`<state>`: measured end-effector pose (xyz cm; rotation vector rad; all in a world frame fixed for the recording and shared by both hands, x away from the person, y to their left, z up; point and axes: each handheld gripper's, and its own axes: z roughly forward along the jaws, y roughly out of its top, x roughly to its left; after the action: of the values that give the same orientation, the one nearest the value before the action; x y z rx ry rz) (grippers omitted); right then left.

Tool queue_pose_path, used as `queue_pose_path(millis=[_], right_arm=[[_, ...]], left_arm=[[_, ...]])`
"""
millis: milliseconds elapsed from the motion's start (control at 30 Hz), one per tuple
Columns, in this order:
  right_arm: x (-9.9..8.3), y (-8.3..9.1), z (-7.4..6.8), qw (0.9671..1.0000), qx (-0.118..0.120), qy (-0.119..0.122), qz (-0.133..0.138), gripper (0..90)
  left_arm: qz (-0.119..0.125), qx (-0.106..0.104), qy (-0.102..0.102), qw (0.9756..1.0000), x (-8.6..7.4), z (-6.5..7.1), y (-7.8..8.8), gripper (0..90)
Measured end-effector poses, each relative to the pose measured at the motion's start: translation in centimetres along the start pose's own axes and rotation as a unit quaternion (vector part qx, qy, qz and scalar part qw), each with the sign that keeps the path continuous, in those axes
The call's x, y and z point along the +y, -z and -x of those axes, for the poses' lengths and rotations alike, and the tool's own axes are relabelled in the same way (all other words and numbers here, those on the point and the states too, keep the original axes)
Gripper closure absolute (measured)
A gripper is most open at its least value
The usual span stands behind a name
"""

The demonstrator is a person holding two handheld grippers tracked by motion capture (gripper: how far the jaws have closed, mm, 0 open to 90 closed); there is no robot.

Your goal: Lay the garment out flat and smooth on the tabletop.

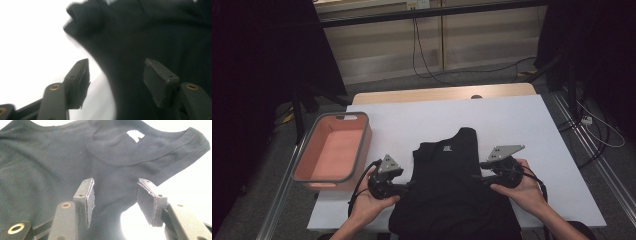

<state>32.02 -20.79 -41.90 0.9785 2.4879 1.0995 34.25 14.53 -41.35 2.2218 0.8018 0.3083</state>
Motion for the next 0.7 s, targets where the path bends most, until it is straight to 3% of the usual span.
queue_pose_path(millis=[100, 267, 333, 400, 500, 533, 600, 700], right_arm=[[0.1, -0.4, 0.5, 0.9999, -0.004, -0.006, 0.01, 48.6], [-0.3, -0.9, 0.8, 0.9998, -0.008, -0.014, 0.008, 48.7], [-0.3, -0.9, 0.9, 0.9998, -0.007, -0.016, 0.01, 48.7], [-0.3, -0.9, 0.9, 0.9998, -0.01, -0.016, 0.008, 48.6], [-0.4, -1.0, 0.9, 0.9998, -0.012, -0.015, 0.006, 48.0], [-0.3, -0.9, 1.0, 0.9998, -0.012, -0.016, 0.007, 47.8], [-0.4, -0.8, 1.1, 0.9997, -0.013, -0.017, 0.011, 47.4], [-0.5, -0.6, 1.3, 0.9995, -0.017, -0.022, 0.013, 47.1]], left_arm=[[0.013, 0.004, 0.003, 0.9999, 1.1, -1.0, -1.2, 35.8], [0.03, 0.014, 0.013, 0.9994, 2.9, -2.6, -3.1, 47.1], [0.024, 0.015, 0.018, 0.9995, 3.5, -3.2, -4.0, 48.9], [0.024, 0.024, 0.009, 0.9994, 3.9, -3.8, -5.0, 50.4], [0.021, 0.0, 0.019, 0.9996, 4.2, -4.4, -6.2, 49.2], [0.012, 0.012, 0.018, 0.9997, 4.2, -4.4, -6.5, 48.4], [0.002, 0.004, 0.025, 0.9997, 4.2, -4.6, -7.0, 49.0], [-0.017, -0.013, 0.041, 0.9989, 4.3, -4.6, -7.6, 61.1]])
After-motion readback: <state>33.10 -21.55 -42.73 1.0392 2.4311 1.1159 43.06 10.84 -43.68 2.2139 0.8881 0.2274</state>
